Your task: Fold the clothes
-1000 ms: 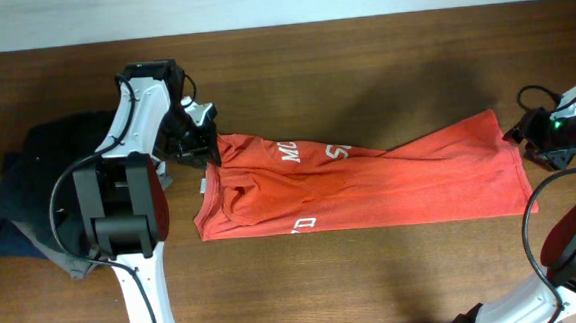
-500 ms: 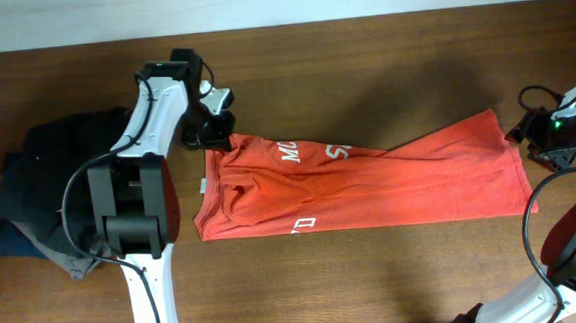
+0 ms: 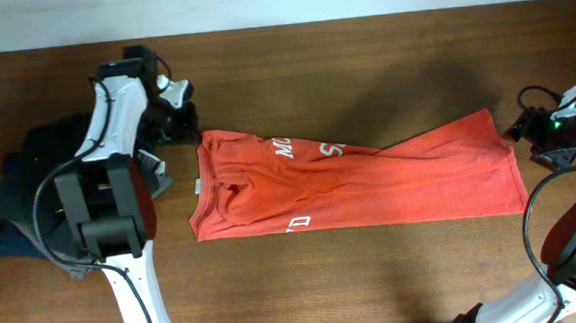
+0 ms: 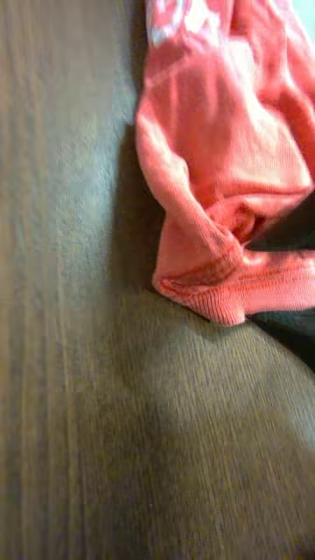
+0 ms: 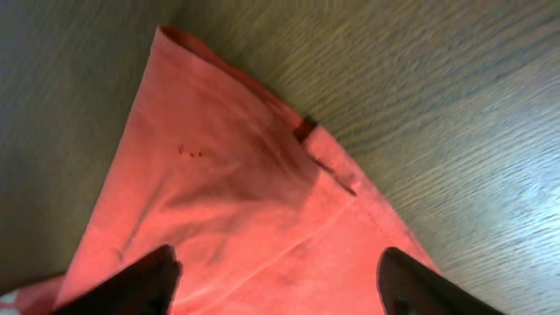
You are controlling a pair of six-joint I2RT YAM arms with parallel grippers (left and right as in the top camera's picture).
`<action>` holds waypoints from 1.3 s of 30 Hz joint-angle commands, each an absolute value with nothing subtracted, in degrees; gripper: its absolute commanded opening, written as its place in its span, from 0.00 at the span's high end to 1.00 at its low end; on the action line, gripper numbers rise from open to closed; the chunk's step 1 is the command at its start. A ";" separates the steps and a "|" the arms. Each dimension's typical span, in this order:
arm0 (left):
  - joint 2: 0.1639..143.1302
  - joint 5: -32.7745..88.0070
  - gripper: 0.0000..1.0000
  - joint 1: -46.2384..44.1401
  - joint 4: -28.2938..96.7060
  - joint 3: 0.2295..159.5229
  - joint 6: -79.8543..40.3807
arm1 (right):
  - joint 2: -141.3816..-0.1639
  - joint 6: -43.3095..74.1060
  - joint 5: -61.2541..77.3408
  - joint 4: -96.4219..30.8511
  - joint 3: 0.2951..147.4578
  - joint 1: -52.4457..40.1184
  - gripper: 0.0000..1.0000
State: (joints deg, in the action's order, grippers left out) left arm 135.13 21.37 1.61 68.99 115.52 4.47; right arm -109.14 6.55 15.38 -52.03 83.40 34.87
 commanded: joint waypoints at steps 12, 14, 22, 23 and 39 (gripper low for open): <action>134.32 26.22 0.67 0.75 70.04 116.84 4.82 | -110.13 -0.99 20.84 -49.98 83.53 35.05 0.24; 134.32 26.28 0.67 0.75 70.19 116.84 4.82 | -110.30 -1.10 20.01 -46.63 83.53 33.61 0.25; 134.32 29.78 0.67 0.73 72.51 116.86 5.56 | -113.91 -2.22 20.53 -34.98 83.53 28.25 0.30; 134.32 30.89 0.67 0.69 72.71 116.86 6.35 | -114.74 -2.11 20.36 -33.74 83.53 27.64 0.28; 133.21 39.05 0.67 0.69 75.68 119.37 7.22 | -123.28 2.63 20.32 -22.22 83.53 25.78 0.57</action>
State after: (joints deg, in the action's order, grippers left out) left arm 135.13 37.19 0.71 75.46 118.04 5.58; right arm -123.09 1.72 19.68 -22.31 83.35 25.93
